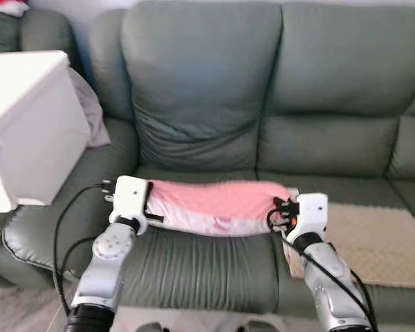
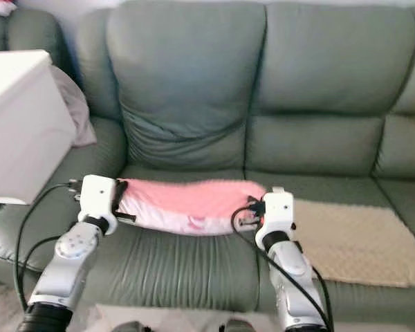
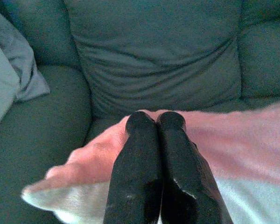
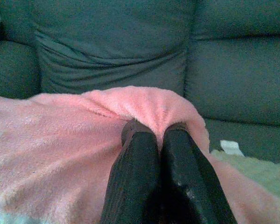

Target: Move the pillow to the sofa

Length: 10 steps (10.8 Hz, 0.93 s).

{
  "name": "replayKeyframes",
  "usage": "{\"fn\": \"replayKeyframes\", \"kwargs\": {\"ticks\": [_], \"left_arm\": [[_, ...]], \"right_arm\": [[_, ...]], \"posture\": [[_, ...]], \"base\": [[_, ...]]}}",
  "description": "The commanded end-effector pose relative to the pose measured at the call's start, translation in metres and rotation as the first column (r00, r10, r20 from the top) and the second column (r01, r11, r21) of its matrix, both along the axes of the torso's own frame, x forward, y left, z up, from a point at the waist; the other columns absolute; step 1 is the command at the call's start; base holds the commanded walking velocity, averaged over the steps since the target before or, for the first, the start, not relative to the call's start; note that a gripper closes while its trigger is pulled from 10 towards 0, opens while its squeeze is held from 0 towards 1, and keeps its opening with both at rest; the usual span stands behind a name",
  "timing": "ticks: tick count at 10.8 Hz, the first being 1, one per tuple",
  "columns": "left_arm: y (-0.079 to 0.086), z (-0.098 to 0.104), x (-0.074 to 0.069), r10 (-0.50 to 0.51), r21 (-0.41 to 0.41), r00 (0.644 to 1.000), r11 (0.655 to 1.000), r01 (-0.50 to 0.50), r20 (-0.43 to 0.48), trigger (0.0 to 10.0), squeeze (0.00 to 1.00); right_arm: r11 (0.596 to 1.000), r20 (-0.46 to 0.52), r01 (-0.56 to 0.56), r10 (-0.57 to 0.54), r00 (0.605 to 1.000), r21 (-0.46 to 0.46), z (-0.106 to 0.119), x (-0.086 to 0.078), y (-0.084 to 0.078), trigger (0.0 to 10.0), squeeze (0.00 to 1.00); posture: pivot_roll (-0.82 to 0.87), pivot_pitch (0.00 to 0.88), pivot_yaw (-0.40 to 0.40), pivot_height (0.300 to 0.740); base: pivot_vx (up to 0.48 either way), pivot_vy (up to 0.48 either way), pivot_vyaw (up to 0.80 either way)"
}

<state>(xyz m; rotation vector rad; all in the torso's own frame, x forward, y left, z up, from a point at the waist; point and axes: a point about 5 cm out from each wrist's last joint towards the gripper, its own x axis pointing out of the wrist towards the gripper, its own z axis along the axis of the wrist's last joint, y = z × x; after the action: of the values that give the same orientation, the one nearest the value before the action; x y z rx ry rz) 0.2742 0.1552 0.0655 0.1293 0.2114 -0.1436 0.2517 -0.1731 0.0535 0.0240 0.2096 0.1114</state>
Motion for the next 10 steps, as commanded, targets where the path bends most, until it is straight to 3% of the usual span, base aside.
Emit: {"fn": "replayKeyframes", "kwargs": {"ticks": [1,2,3,5,6,8,10], "left_arm": [[0.012,0.000,0.003,0.033,0.038,0.999,0.999,-0.033,-0.018,10.0,0.00],[0.014,-0.003,0.006,0.043,0.079,0.998,0.996,-0.040,-0.038,10.0,0.00],[0.014,0.000,0.021,0.025,0.125,0.999,0.992,-0.020,-0.037,10.0,0.00],[0.023,0.006,0.042,0.090,0.138,0.995,0.987,-0.085,-0.031,10.0,0.00],[0.024,0.000,0.050,0.111,0.154,0.992,0.983,-0.102,-0.052,10.0,0.00],[0.034,-0.009,0.055,0.138,0.208,0.988,0.971,-0.121,-0.071,10.0,0.00],[0.046,-0.016,0.056,0.206,0.241,0.972,0.955,-0.174,-0.113,10.0,0.00]], "right_arm": [[1.000,0.009,0.017,-0.017,1.000,0.013,0.005,0.005,0.001,10.0,0.00],[1.000,0.011,0.006,-0.006,1.000,0.014,0.006,0.009,0.003,10.0,0.00],[1.000,0.008,-0.005,0.005,1.000,0.001,0.011,0.023,0.002,10.0,0.00],[0.998,0.007,-0.058,0.058,0.998,-0.034,0.017,0.043,0.003,10.0,0.00],[0.996,-0.048,-0.065,0.062,0.997,-0.061,0.006,0.053,0.002,10.0,0.00],[0.994,-0.071,-0.051,0.044,0.997,-0.095,-0.003,0.063,0.008,10.0,0.00],[0.994,-0.134,-0.088,0.080,0.988,-0.057,-0.021,0.058,0.030,10.0,0.00]], "posture": [[-0.02,0.121,0.029,0.740],[-0.02,0.144,0.035,0.740],[-0.03,0.160,0.021,0.740],[-0.03,0.213,0.006,0.740],[-0.03,0.234,0.004,0.740],[-0.03,0.272,-0.010,0.740],[-0.03,0.280,-0.022,0.740]], "base": [[0.000,0.000,0.00],[0.000,0.000,0.00],[0.000,0.000,0.00],[0.000,0.000,0.00],[0.000,0.000,0.00],[0.000,0.000,0.00],[0.000,0.000,0.00]]}}
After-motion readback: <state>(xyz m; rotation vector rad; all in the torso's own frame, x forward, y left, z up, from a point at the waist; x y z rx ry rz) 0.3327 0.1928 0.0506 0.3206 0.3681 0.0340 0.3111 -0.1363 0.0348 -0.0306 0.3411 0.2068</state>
